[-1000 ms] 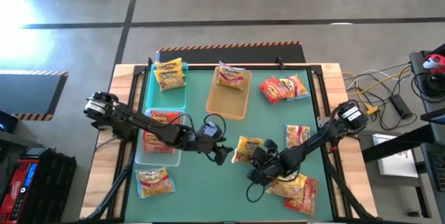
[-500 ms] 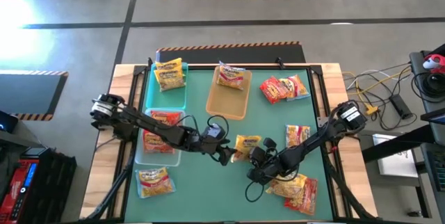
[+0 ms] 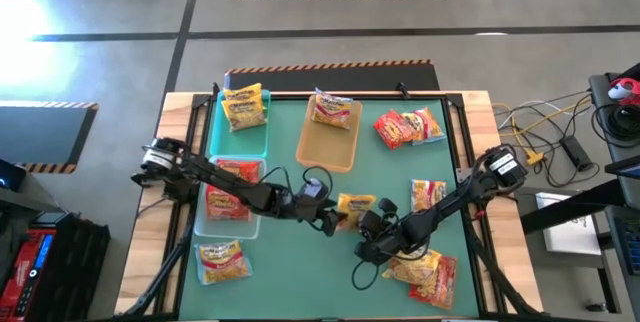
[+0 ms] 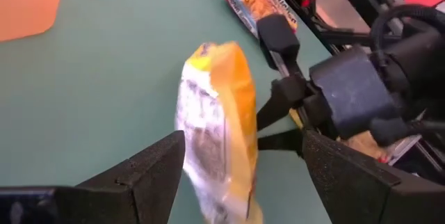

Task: Sort Maruchan noodles
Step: Put the yellow noodle pack into the blue bin

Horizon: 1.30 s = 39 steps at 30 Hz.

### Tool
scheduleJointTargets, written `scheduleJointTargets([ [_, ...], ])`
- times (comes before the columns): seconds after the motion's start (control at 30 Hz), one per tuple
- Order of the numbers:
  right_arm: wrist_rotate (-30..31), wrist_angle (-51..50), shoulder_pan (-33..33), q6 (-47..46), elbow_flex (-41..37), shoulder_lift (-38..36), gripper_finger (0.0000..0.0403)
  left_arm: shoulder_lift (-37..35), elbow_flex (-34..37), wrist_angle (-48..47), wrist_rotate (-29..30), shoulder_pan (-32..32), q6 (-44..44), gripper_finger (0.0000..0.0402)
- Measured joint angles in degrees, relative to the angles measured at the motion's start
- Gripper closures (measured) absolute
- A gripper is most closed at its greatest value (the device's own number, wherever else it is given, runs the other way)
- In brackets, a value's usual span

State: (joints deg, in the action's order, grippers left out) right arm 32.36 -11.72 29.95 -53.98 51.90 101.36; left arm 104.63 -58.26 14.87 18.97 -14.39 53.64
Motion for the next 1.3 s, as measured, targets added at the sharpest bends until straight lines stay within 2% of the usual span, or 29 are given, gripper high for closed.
scheduleJointTargets([
  [0.4,-0.02,0.56,-0.04,0.11,0.0,0.0,0.0394,2.06,0.0,2.38,-0.01,0.92,-1.43,0.0127],
  [0.53,-0.01,0.73,-0.04,0.22,0.0,0.0,0.0394,2.08,0.0,2.26,-0.03,1.33,-2.1,0.0138],
  [0.9,0.13,0.92,0.03,0.64,0.0,0.0,0.0394,2.13,0.0,2.19,-0.06,2.1,-2.13,0.0205],
  [1.3,0.46,1.07,0.03,1.43,0.06,0.0,0.0394,2.13,0.0,2.17,-0.28,2.19,-2.44,0.0314],
])
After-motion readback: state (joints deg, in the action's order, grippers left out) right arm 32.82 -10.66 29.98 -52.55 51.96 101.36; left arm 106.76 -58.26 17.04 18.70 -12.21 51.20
